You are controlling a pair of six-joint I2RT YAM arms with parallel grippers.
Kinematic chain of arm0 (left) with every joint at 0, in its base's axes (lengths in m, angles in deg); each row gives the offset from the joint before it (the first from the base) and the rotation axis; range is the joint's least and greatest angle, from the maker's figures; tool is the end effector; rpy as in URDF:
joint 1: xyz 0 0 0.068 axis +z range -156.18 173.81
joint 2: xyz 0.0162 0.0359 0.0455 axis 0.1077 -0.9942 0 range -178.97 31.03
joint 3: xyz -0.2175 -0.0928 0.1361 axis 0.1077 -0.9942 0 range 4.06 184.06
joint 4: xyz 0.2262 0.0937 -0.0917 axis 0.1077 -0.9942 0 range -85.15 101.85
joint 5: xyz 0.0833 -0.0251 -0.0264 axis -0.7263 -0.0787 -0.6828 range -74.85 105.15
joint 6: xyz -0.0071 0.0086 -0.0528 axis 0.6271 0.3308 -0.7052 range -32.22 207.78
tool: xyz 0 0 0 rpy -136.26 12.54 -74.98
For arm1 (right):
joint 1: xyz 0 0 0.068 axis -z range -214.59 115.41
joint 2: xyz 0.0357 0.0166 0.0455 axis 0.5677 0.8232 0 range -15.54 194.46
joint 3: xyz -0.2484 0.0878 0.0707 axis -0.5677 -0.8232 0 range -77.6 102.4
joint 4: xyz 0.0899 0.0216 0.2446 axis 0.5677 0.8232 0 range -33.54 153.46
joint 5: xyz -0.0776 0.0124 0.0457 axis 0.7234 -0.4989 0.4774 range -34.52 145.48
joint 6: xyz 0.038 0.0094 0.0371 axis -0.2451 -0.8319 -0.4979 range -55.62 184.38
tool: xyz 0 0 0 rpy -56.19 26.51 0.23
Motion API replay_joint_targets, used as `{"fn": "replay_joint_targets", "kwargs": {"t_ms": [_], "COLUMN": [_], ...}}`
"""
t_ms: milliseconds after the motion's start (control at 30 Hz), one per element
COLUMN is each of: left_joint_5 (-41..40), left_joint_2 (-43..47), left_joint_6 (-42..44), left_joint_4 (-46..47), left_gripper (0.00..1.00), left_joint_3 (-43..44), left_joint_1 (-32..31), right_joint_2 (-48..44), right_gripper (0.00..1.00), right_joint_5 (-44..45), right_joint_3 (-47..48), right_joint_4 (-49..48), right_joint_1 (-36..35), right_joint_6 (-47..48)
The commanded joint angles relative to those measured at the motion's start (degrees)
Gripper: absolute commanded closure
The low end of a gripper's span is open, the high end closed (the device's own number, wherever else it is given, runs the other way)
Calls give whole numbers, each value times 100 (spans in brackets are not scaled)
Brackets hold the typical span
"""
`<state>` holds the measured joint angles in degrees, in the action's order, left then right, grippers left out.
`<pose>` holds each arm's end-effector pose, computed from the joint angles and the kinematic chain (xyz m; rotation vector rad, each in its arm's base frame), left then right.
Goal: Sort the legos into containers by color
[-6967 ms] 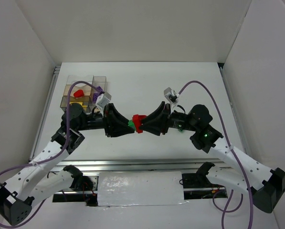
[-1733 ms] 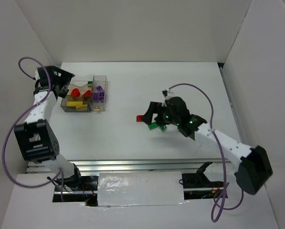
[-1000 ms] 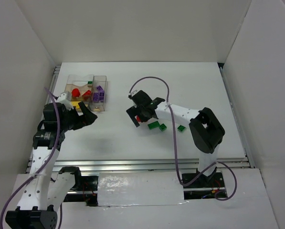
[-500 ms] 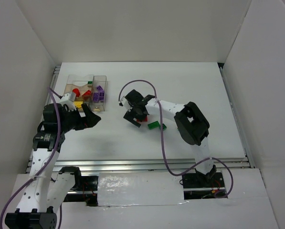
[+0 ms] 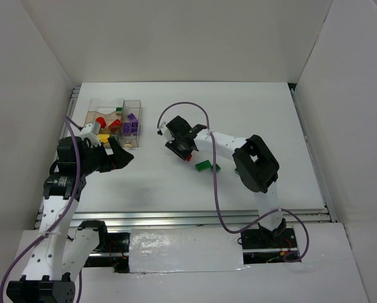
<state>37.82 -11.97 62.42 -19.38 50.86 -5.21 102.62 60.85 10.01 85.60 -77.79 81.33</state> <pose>0.1624 -0.0110 0.3205 -0.2249 2.0636 -0.6682 0.3239 0.2997 0.1789 -1.2771 2.2713 0.0413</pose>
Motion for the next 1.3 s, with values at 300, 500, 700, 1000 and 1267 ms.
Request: {"fn": "replay_joint_targets", "kwargs": {"t_ms": [300, 500, 700, 1000, 1267], "left_joint_5": [3275, 3472, 2945, 2127, 2294], "left_joint_2": [160, 442, 38, -243, -411], "left_joint_6": [-889, -1875, -1911, -1515, -2121], "left_joint_4": [2625, 4686, 4968, 4501, 5539], "left_gripper": [0, 1, 0, 1, 4], "left_joint_3": [-680, -814, -524, -277, -409], "left_joint_1": [-53, -931, -1986, -2672, -3068], "right_joint_2": [-3753, -4680, -5189, -5796, -5893], "right_gripper": [100, 100, 100, 100, 100], "right_joint_5": [-3098, -4922, -4668, -4246, -3781], "right_joint_3": [-2439, -4277, -4903, -5052, -4868], "right_joint_4": [-3103, -7388, -8532, -8294, -7469], "right_joint_1": [610, 743, 463, 172, -66], "right_joint_6": [-4635, -7273, -7840, -7338, -6591]}}
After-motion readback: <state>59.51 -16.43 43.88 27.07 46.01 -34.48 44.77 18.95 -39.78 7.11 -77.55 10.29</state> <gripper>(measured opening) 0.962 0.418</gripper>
